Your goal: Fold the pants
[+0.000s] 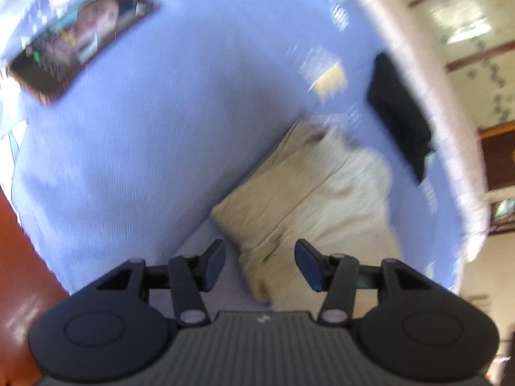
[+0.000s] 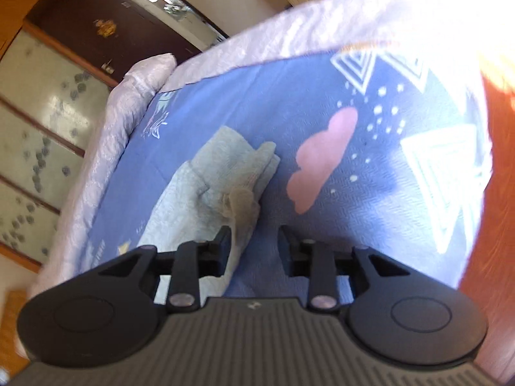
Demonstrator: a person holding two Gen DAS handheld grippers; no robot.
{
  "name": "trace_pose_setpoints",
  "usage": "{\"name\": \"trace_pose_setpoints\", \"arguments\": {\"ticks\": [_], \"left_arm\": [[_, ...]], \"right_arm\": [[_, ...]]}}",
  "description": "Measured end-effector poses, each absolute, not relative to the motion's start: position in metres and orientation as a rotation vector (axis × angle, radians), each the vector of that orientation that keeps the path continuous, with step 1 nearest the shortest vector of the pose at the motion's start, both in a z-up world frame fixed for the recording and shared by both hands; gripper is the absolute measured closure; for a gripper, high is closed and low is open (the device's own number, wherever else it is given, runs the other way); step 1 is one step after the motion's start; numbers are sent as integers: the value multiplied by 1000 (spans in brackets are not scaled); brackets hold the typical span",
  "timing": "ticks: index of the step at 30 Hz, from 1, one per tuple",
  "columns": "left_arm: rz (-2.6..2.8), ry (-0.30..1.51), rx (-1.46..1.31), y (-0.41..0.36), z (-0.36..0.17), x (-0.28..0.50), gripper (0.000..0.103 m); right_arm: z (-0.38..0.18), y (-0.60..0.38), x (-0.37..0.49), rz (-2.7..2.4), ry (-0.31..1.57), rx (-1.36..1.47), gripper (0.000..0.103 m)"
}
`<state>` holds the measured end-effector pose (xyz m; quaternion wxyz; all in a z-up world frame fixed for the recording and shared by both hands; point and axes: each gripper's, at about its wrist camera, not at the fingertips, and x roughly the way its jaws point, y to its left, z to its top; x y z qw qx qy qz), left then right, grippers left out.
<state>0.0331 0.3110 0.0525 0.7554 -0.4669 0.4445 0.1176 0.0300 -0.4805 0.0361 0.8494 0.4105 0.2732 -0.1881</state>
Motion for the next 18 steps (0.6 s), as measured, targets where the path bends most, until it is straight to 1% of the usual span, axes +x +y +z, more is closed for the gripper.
{"name": "trace_pose_setpoints", "arguments": {"ticks": [2, 5, 8, 11, 14, 15, 16, 17, 18], "left_arm": [[225, 897, -1004, 318, 70, 33, 56], [120, 827, -944, 314, 96, 55, 56], [-76, 847, -855, 288, 102, 99, 56], [-210, 943, -779, 250, 83, 150, 58], [-227, 1040, -680, 214, 54, 194, 68], [-187, 1071, -638, 206, 40, 213, 75], [-148, 1084, -607, 204, 28, 224, 84], [-74, 1093, -580, 209, 18, 238, 88], [-15, 1087, -598, 219, 7, 253, 95]], "right_arm": [[39, -470, 27, -367, 590, 820, 68], [35, -457, 28, -339, 634, 801, 68], [27, -444, 32, -336, 672, 806, 68], [30, -431, 36, -332, 686, 778, 68], [34, -420, 38, -314, 702, 771, 68], [35, -417, 40, -312, 707, 763, 68], [36, -415, 41, -312, 711, 750, 68], [36, -411, 41, -312, 718, 736, 68], [36, -409, 42, -313, 725, 724, 68]]}}
